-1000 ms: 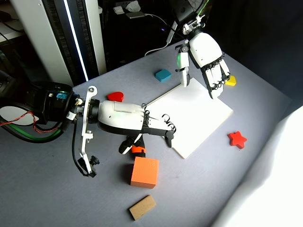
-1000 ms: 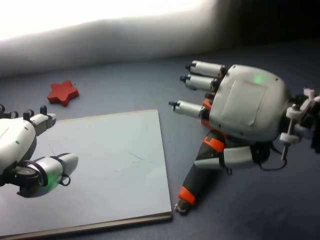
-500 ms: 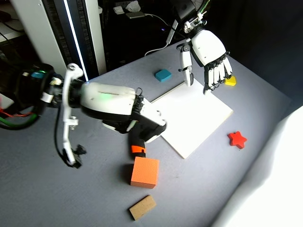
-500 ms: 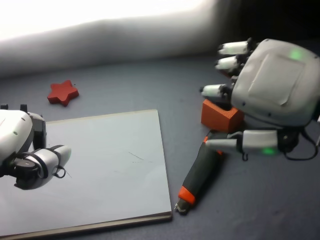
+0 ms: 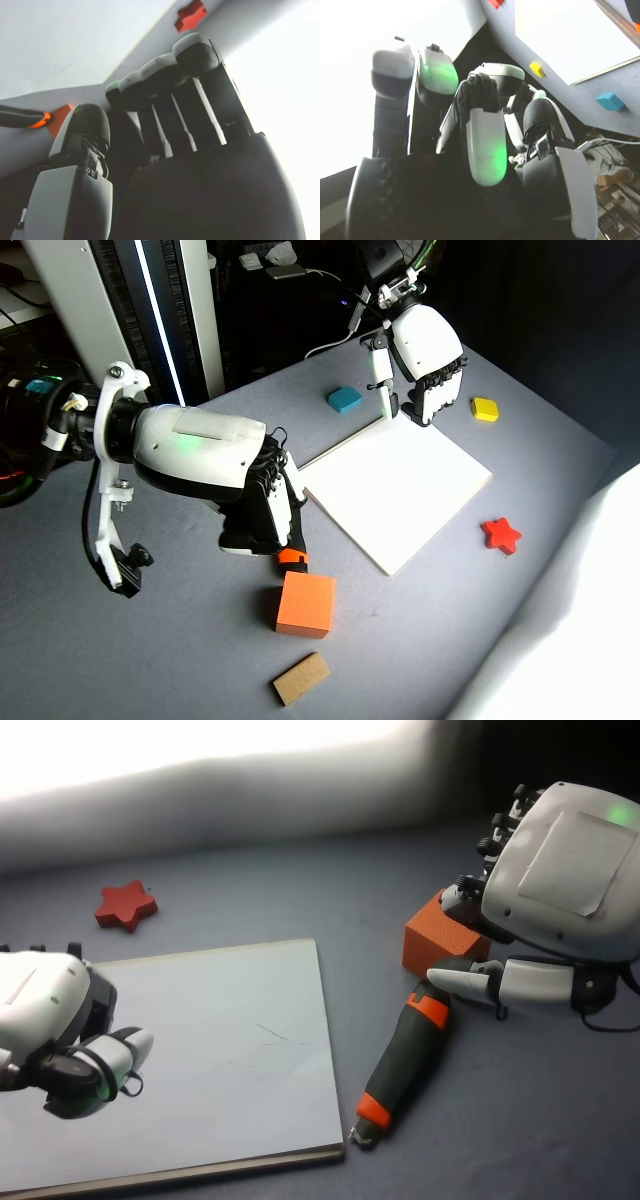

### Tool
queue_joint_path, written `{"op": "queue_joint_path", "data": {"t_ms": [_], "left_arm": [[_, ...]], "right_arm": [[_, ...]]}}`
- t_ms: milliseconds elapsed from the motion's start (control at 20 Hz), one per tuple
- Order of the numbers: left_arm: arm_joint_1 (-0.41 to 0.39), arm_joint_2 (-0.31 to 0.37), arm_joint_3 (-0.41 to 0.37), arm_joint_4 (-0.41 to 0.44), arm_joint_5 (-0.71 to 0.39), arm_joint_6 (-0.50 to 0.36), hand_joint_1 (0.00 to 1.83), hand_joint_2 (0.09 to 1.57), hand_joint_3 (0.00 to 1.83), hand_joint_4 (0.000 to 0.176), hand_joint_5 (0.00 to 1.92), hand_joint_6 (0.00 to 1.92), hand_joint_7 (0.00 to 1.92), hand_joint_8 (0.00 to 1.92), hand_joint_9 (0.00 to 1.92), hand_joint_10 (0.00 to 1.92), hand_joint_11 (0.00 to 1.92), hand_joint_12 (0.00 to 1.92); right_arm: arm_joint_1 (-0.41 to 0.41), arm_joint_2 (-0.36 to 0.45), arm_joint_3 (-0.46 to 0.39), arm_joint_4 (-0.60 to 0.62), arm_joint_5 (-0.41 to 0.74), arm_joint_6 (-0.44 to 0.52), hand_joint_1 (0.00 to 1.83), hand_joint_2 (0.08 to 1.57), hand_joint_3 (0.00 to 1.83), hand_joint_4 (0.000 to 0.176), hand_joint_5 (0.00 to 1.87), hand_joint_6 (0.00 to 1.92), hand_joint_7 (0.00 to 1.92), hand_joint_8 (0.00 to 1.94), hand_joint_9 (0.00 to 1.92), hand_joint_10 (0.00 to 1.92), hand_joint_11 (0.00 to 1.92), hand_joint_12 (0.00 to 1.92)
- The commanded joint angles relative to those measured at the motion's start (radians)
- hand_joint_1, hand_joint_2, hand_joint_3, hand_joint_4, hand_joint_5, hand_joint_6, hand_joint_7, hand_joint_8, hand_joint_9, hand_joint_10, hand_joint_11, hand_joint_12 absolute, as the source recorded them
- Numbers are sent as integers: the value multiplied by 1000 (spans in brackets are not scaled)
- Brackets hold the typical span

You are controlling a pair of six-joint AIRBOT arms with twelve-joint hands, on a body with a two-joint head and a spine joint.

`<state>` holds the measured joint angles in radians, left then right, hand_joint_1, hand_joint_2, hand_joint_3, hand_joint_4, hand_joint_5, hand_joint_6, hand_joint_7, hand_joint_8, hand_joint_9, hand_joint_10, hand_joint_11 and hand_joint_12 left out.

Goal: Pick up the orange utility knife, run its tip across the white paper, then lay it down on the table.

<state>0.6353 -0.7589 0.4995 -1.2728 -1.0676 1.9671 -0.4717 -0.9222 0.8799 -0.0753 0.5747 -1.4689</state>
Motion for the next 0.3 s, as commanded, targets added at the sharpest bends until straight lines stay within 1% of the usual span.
{"op": "queue_joint_path", "data": {"t_ms": [0,50,150,200,250], "left_arm": [[-10,-4,-1,57,-71,4,400,1406,7,0,754,1901,998,1921,1035,1921,908,1921],[-11,-5,-1,57,-71,7,399,1415,9,0,749,1891,1003,1921,1042,1921,922,1921],[-12,-5,1,57,-71,12,422,1409,4,0,751,1917,997,1921,1034,1921,932,1921],[-13,-5,2,57,-71,13,421,1410,4,0,749,1877,995,1901,1026,1921,936,1921],[-13,-5,3,57,-71,15,421,1410,4,0,749,1877,995,1901,1026,1921,936,1921]], "right_arm": [[21,11,-11,-4,121,-4,78,1326,24,0,1072,1878,1260,1886,1342,1921,1316,1921],[22,15,-18,-2,122,-4,62,1324,17,0,1053,1870,1236,1873,1309,1921,1266,1921],[24,21,-26,-1,119,-4,43,1328,16,0,1041,1882,1228,1895,1300,1921,1257,1921],[26,21,-26,-1,115,-4,52,1328,15,0,1040,1886,1223,1916,1287,1921,1265,1921],[29,22,-26,-1,107,-1,52,1328,15,0,1040,1886,1223,1916,1287,1921,1265,1921]]}}
